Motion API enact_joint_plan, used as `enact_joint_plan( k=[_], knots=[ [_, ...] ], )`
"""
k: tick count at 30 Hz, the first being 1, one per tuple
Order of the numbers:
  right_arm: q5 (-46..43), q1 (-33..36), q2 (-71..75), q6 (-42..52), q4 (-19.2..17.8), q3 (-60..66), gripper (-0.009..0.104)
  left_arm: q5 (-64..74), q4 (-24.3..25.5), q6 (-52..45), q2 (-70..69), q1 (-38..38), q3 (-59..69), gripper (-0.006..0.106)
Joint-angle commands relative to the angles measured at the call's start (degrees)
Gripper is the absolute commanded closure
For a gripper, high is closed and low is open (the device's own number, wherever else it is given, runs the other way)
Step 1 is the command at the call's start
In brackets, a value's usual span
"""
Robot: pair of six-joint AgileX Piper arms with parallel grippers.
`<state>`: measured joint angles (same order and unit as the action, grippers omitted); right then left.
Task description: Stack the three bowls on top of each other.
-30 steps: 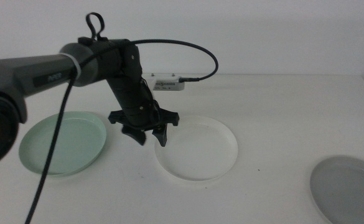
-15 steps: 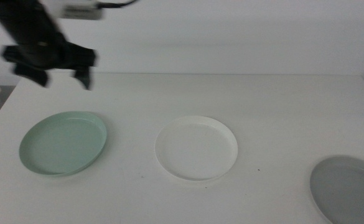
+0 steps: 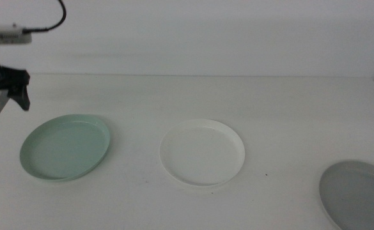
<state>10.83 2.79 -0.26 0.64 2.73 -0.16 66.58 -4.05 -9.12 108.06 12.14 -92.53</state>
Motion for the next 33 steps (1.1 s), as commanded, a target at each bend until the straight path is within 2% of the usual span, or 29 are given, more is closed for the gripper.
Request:
enact_joint_plan(
  k=[1,4,15,19,21,24,29,33],
  knots=[
    [-0.45,-0.29,0.26,0.25,-0.66,0.16,0.004,-0.9,-2.97,-1.57,2.57,1.6,0.71,0.007],
    [-0.45,-0.29,0.26,0.25,-0.66,0.16,0.004,-3.9,-5.18,-4.03,5.13,2.77,3.74,0.007],
    [-0.45,-0.29,0.26,0.25,-0.66,0.16,0.004,-18.75,-7.34,-6.04,8.29,2.76,14.03,0.007],
    [-0.45,-0.29,0.26,0.25,-0.66,0.16,0.004,-18.42,-8.04,-5.89,9.82,2.76,14.16,0.013],
    [-0.45,-0.29,0.26,0.25,-0.66,0.16,0.004,-17.85,-8.67,-6.03,10.18,2.76,14.16,0.02],
    [-0.45,-0.29,0.26,0.25,-0.66,0.16,0.004,-16.81,-9.37,-6.03,10.39,2.76,14.16,0.042],
    [-0.45,-0.29,0.26,0.25,-0.66,0.16,0.004,-14.88,-9.51,-4.64,8.62,2.76,14.16,0.1],
    [-0.45,-0.29,0.26,0.25,-0.66,0.16,0.004,-12.94,-12.19,-5.63,1.97,1.92,14.06,0.102]
  ],
)
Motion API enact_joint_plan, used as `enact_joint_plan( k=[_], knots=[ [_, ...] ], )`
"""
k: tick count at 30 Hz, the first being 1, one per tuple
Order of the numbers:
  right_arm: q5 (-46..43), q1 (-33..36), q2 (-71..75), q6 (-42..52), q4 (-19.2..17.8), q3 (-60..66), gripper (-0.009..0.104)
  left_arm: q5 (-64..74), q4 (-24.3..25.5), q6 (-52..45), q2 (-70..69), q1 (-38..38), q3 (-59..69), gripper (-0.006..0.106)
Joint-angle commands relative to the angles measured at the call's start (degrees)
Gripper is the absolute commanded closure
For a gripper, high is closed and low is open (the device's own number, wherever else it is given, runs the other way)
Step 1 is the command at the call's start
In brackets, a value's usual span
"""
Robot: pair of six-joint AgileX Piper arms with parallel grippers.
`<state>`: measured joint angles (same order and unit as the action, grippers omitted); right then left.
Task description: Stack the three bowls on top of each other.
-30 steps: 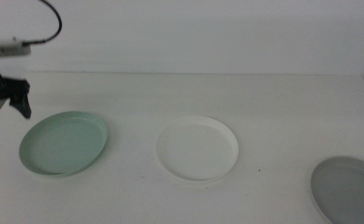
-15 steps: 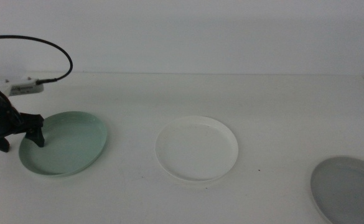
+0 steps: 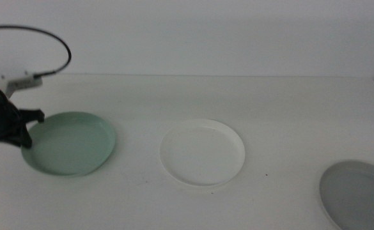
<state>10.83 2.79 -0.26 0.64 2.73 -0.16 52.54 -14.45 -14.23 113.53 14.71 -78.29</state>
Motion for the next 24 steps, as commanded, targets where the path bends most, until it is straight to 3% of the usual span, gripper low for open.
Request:
enact_joint_plan(
  k=[1,7,14,20,24],
  knots=[
    [-0.45,-0.29,0.26,0.25,-0.66,0.16,0.004,1.96,-2.73,-0.79,-5.83,-1.51,-0.18,0.102],
    [-0.45,-0.29,0.26,0.25,-0.66,0.16,0.004,3.55,-5.41,4.62,-15.54,-12.77,-0.26,0.102],
    [-0.45,-0.29,0.26,0.25,-0.66,0.16,0.004,0.31,-4.96,11.12,-10.46,-27.81,-4.04,0.102],
    [-0.45,-0.29,0.26,0.25,-0.66,0.16,0.004,0.57,-4.62,14.84,-1.87,-34.18,-11.81,0.102],
    [-0.45,-0.29,0.26,0.25,-0.66,0.16,0.004,0.07,-7.26,14.23,2.15,-34.78,-12.94,0.102]
  ],
)
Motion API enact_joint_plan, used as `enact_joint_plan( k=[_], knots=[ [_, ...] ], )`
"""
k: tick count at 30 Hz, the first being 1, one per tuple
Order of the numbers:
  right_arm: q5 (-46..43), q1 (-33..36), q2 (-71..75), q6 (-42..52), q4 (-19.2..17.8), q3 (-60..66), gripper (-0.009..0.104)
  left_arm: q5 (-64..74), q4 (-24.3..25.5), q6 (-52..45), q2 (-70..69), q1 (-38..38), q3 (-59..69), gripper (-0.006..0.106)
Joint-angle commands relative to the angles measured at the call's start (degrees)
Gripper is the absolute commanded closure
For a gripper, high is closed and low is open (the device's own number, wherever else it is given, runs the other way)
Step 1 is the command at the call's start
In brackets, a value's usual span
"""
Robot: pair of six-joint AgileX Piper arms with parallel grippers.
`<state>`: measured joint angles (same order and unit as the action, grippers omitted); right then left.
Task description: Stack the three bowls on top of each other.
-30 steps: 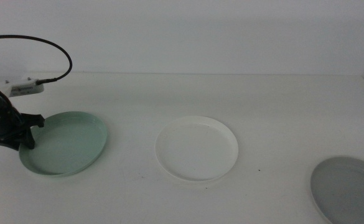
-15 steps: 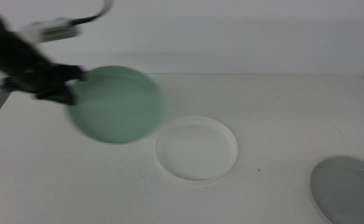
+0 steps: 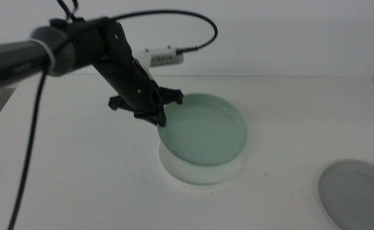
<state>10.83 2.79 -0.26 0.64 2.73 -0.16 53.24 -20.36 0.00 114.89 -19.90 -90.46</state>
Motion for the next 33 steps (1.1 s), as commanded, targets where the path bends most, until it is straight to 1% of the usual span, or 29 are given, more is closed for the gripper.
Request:
enact_joint_plan(
  k=[1,4,8,10,12,15,17,20,21,23,24,27,29,32,33],
  knots=[
    [-0.45,-0.29,0.26,0.25,-0.66,0.16,0.004,-0.9,-1.46,0.0,1.38,-0.17,-0.76,0.102],
    [-0.45,-0.29,0.26,0.25,-0.66,0.16,0.004,-1.62,-1.23,0.0,2.72,-0.17,-0.76,0.102],
    [-0.45,-0.29,0.26,0.25,-0.66,0.16,0.004,-1.84,-2.18,0.0,3.94,-0.17,-0.76,0.102],
    [-0.45,-0.29,0.26,0.25,-0.66,0.16,0.004,-1.69,-2.18,0.0,4.37,-0.17,-0.76,0.1],
    [-0.45,-0.29,0.26,0.25,-0.66,0.16,0.004,-1.69,-2.18,0.0,4.73,-0.17,-0.76,0.096],
    [-0.45,-0.29,0.26,0.25,-0.66,0.16,0.004,-1.43,-2.61,0.0,4.7,-0.17,-0.65,0.085],
    [-0.45,-0.29,0.26,0.25,-0.66,0.16,0.004,-0.51,-3.75,-1.11,4.44,0.05,-1.19,0.071],
    [-0.45,-0.29,0.26,0.25,-0.66,0.16,0.004,3.33,-5.59,-4.58,2.33,0.46,-2.97,0.044],
    [-0.45,-0.29,0.26,0.25,-0.66,0.16,0.004,4.58,-5.4,-4.96,1.21,0.72,-3.48,0.036],
    [-0.45,-0.29,0.26,0.25,-0.66,0.16,0.004,6.86,-3.85,-5.13,-2.66,1.38,-4.15,0.014],
    [-0.45,-0.29,0.26,0.25,-0.66,0.16,0.004,7.61,-3.67,-5.75,-4.6,1.65,-4.15,0.006],
    [-0.45,-0.29,0.26,0.25,-0.66,0.16,0.004,10.68,-3.78,-9.65,-12.31,1.74,-4.15,0.007],
    [-0.45,-0.29,0.26,0.25,-0.66,0.16,0.004,12.2,-5.06,-13.36,-18.45,1.62,-3.49,0.007],
    [-0.45,-0.29,0.26,0.25,-0.66,0.16,0.004,14.5,-9.02,-22.59,-28.15,1.62,-1.32,0.007],
    [-0.45,-0.29,0.26,0.25,-0.66,0.16,0.004,14.98,-10.02,-24.12,-30.7,1.62,-0.06,0.007]
  ],
)
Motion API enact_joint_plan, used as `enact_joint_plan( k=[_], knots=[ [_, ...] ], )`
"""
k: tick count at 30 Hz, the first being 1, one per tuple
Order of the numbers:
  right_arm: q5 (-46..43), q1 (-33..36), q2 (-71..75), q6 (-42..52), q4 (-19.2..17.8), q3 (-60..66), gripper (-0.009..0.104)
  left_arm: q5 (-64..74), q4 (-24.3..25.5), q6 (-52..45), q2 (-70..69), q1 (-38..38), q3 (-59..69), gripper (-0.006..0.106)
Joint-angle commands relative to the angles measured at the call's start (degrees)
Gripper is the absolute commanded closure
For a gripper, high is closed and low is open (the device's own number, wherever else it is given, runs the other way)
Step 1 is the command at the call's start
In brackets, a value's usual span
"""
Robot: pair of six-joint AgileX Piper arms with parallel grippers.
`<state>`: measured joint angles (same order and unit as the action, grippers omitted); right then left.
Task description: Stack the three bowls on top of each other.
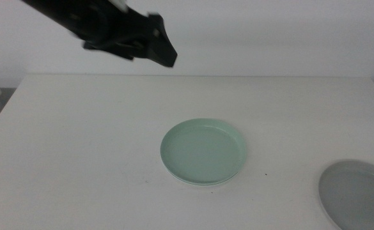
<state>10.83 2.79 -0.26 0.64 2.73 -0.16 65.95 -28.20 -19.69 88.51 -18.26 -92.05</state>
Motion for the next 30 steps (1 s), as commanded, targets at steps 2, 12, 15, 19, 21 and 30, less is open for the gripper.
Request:
enact_joint_plan(
  k=[2,12,15,19,21,30],
  knots=[
    [-0.45,-0.29,0.26,0.25,-0.66,0.16,0.004,2.25,-3.73,-4.91,-10.84,-0.01,4.84,0.007],
    [-0.45,-0.29,0.26,0.25,-0.66,0.16,0.004,-2.25,-3.67,-4.91,-34.03,-0.01,20.04,0.007],
    [-0.45,-0.29,0.26,0.25,-0.66,0.16,0.004,-2.34,-3.9,-4.91,-36.99,-0.01,21.67,0.007],
    [-0.45,-0.29,0.26,0.25,-0.66,0.16,0.004,-2.34,-4.78,-4.91,-37.96,-0.01,22.16,0.007],
    [-0.45,-0.29,0.26,0.25,-0.66,0.16,0.004,-2.34,-5.03,-4.91,-37.96,-0.01,22.16,0.007],
    [-0.45,-0.29,0.26,0.25,-0.66,0.16,0.004,-2.34,-3.1,-5.61,-37.96,-0.01,22.16,0.007]
  ],
)
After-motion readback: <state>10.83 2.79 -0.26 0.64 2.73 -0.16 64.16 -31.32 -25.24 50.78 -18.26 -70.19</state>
